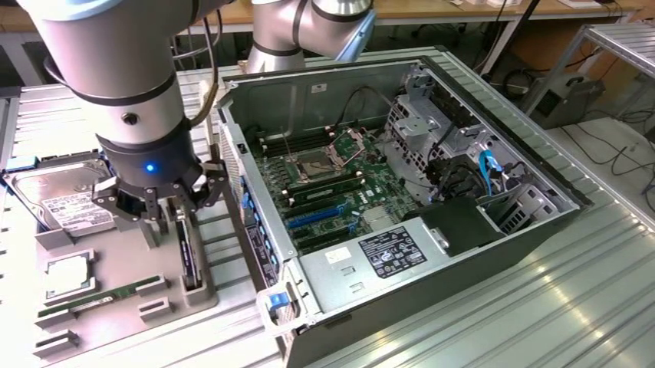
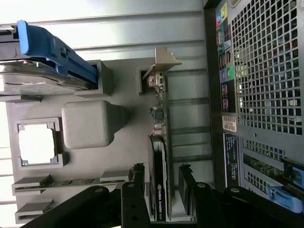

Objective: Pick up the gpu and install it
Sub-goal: 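Pick up the gpu and move the gpu toward the slot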

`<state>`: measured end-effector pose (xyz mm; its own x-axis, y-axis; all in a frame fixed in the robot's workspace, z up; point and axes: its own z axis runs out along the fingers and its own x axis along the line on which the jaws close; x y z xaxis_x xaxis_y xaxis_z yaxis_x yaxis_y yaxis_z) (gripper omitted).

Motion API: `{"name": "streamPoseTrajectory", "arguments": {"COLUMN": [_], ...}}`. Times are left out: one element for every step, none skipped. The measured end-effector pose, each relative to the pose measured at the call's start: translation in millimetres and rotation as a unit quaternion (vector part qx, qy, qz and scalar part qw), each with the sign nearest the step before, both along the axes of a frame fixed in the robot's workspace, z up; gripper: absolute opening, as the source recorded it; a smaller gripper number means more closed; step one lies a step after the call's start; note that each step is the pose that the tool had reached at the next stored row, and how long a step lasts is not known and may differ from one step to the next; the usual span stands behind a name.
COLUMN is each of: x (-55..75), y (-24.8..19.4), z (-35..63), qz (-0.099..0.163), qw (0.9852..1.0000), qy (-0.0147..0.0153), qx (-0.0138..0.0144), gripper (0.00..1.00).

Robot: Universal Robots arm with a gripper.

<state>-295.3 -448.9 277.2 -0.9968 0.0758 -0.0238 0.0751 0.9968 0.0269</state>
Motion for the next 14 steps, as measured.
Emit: {"name": "streamPoseTrajectory", "arguments": {"x": [0.0,0.0,0.0,0.0,0.0,0.0,0.0,0.0,0.0,-0.2,-0.4,-1.1,-1.6,-2.2], "y": [0.1,0.3,0.8,1.5,2.2,3.0,3.9,4.8,5.6,6.6,6.7,6.8,6.8,6.8], "z": [-1.9,-3.8,-5.6,-7.6,-9.3,-11.1,-13.0,-15.2,-17.3,-21.5,-23.4,-25.3,-26.8,-28.0], "qz": [0.000,0.000,0.000,0.000,0.000,0.000,0.000,0.000,0.000,0.000,0.000,-0.001,-0.001,-0.002], "qw": [1.0000,1.0000,1.0000,1.0000,1.0000,1.0000,1.0000,1.0000,1.0000,1.0000,1.0000,1.0000,1.0000,1.0000], "qy": [-0.0001,-0.0001,-0.0001,-0.0001,-0.0001,-0.0001,0.0000,0.0000,-0.0001,0.0000,0.0001,0.0002,0.0005,0.0008], "qx": [0.0000,0.0000,0.0000,0.0000,0.0000,0.0000,0.0000,0.0000,0.0000,0.0000,0.0000,0.0001,0.0000,0.0000], "gripper": [0.42,0.42,0.42,0.42,0.42,0.42,0.42,0.42,0.42,0.42,0.42,0.42,0.42,0.42]}}
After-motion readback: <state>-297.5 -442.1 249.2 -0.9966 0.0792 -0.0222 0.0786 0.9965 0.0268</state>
